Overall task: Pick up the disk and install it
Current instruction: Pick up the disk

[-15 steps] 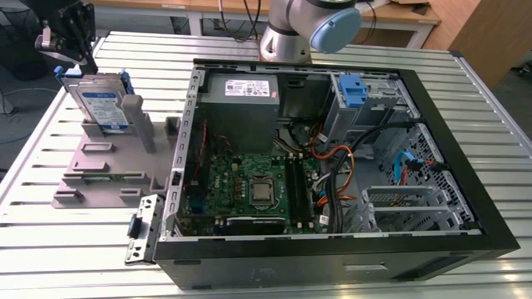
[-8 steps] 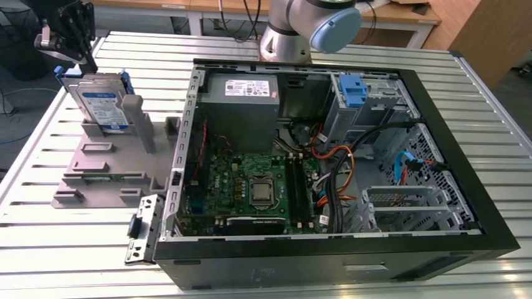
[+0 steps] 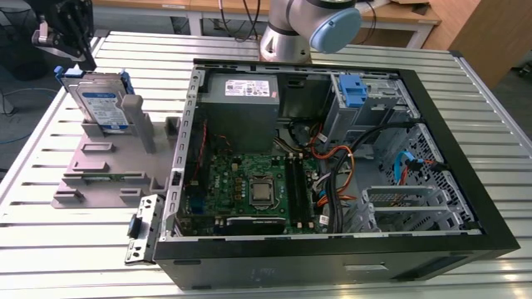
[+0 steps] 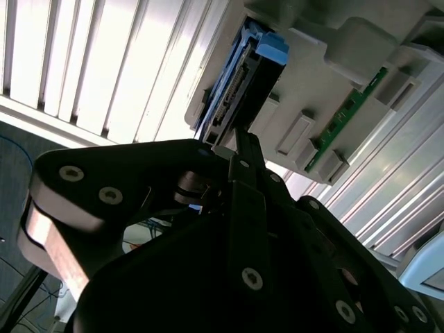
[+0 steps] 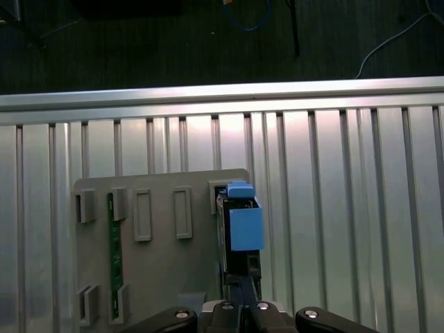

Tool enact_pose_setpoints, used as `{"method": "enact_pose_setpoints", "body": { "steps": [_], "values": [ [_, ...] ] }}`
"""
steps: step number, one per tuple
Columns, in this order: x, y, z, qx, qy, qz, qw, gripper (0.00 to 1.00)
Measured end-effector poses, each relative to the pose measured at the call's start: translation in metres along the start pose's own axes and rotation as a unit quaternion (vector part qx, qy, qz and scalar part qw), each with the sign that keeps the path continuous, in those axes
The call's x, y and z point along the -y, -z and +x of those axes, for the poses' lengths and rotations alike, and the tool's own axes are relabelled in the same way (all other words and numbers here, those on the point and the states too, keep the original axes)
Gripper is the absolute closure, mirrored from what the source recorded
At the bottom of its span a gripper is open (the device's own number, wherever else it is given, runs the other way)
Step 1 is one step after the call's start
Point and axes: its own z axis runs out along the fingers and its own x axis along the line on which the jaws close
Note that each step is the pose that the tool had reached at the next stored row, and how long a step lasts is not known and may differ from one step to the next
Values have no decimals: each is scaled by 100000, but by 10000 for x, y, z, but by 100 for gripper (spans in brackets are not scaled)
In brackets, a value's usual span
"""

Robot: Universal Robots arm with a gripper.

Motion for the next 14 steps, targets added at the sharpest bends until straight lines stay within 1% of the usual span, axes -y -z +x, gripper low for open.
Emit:
{"method": "enact_pose_setpoints", "body": {
  "steps": [7,12,14],
  "values": [
    [7,-18,0,2,-95,2,100000,89],
    [8,-40,1,62,-1869,49,99982,89],
    [8,-46,1,68,-1937,51,99981,89]
  ]
}}
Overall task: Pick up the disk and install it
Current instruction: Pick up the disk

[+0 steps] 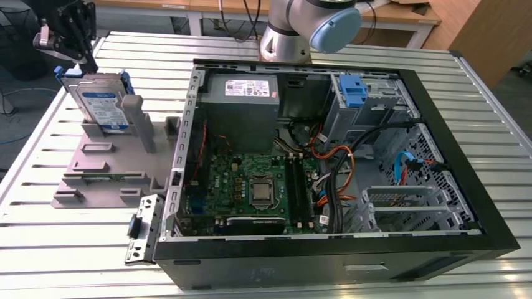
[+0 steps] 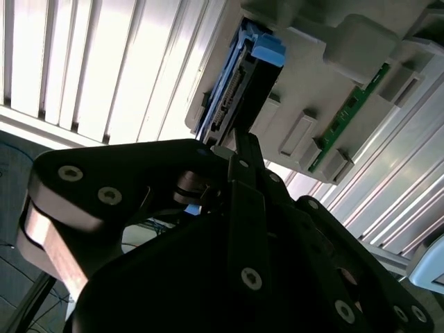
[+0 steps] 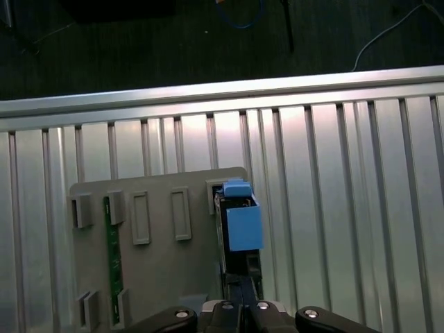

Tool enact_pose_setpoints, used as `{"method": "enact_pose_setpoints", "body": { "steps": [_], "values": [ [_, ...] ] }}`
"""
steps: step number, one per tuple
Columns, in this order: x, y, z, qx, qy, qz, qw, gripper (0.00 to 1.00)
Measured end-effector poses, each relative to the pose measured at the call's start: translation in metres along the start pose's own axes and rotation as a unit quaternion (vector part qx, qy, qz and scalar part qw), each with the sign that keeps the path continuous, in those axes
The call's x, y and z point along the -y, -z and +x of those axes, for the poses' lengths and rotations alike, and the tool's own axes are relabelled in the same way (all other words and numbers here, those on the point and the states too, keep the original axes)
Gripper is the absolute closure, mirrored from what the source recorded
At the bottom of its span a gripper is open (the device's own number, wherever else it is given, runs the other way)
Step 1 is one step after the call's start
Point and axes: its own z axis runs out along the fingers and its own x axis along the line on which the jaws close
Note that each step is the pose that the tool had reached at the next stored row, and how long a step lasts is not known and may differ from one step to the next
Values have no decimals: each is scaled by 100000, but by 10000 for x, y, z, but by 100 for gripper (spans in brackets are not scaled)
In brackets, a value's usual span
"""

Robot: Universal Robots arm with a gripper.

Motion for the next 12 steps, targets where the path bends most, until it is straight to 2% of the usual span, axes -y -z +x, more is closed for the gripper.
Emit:
{"method": "enact_pose_setpoints", "body": {
  "steps": [12],
  "values": [
    [1,-7,6,0,-2,1,100000,89]
  ]
}}
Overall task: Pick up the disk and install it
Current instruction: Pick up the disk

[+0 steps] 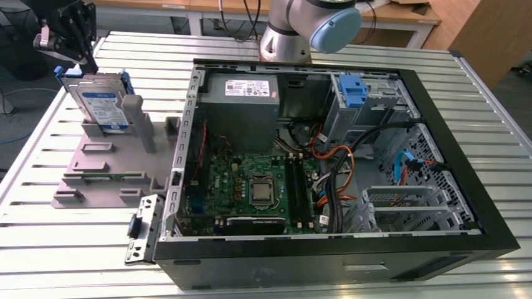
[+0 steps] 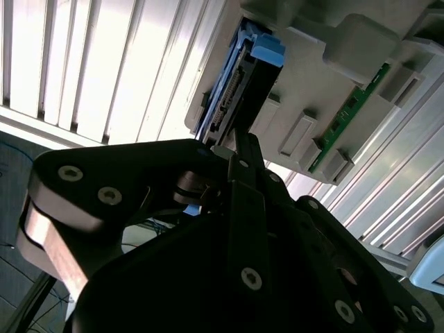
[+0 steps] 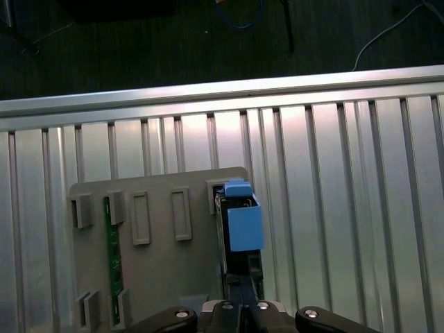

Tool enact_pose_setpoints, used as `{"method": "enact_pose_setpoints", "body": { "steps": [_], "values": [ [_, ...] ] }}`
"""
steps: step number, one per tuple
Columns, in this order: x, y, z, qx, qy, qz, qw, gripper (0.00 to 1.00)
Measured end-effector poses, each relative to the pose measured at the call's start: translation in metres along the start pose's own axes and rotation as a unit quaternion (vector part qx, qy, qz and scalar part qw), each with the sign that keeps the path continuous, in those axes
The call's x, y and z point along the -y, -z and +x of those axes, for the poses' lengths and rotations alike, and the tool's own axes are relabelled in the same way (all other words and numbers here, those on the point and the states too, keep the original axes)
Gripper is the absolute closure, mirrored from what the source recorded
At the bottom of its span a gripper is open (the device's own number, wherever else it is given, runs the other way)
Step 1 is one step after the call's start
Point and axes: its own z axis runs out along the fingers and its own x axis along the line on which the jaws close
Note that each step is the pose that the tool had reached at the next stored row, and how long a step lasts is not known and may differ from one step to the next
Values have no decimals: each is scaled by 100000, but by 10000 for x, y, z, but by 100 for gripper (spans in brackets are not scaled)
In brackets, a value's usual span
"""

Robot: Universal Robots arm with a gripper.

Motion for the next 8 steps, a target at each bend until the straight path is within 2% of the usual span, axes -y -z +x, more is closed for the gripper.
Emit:
{"method": "enact_pose_setpoints", "body": {
  "steps": [6,8],
  "values": [
    [0,0,1,0,1,-2,100000,89],
    [0,0,1,1,-1,-1,100000,77]
  ]
}}
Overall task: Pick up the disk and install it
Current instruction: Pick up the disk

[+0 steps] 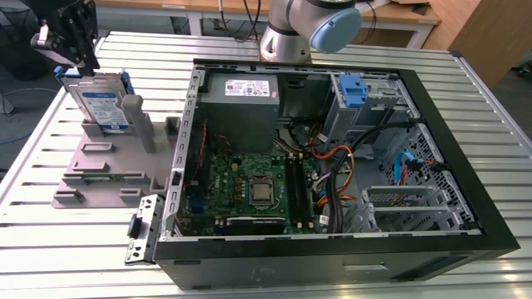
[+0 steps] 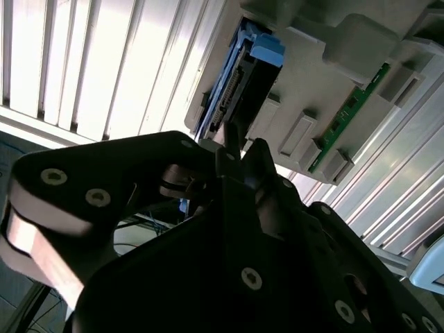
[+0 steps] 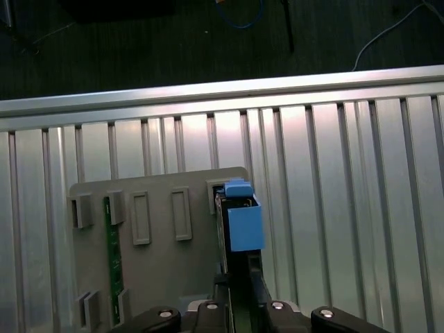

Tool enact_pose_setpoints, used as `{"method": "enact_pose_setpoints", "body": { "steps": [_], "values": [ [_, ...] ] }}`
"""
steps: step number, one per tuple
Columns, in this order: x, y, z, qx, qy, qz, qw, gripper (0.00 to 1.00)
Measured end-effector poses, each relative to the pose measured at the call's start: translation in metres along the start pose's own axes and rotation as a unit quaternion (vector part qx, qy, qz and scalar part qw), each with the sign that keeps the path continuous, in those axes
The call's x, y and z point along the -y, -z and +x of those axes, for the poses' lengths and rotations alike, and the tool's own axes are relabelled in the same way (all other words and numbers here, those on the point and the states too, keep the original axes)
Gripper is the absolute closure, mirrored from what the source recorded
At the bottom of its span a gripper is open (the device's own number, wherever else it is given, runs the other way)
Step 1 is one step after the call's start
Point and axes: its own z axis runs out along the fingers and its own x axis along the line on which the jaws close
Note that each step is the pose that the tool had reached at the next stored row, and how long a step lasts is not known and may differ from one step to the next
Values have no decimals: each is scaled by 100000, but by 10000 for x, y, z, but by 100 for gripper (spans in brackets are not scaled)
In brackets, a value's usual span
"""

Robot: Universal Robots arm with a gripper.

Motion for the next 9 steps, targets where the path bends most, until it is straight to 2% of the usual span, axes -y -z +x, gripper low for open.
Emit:
{"method": "enact_pose_setpoints", "body": {
  "steps": [1,5,6,7,8,9],
  "values": [
    [0,0,0,0,1,1,100000,77],
    [0,0,1,1,-1,1,100000,53],
    [0,0,1,-1,1,2,100000,53],
    [0,0,1,0,0,-1,100000,47],
    [0,0,1,-1,-2,0,100000,47],
    [0,0,2,-2,0,-1,100000,42]
  ]
}}
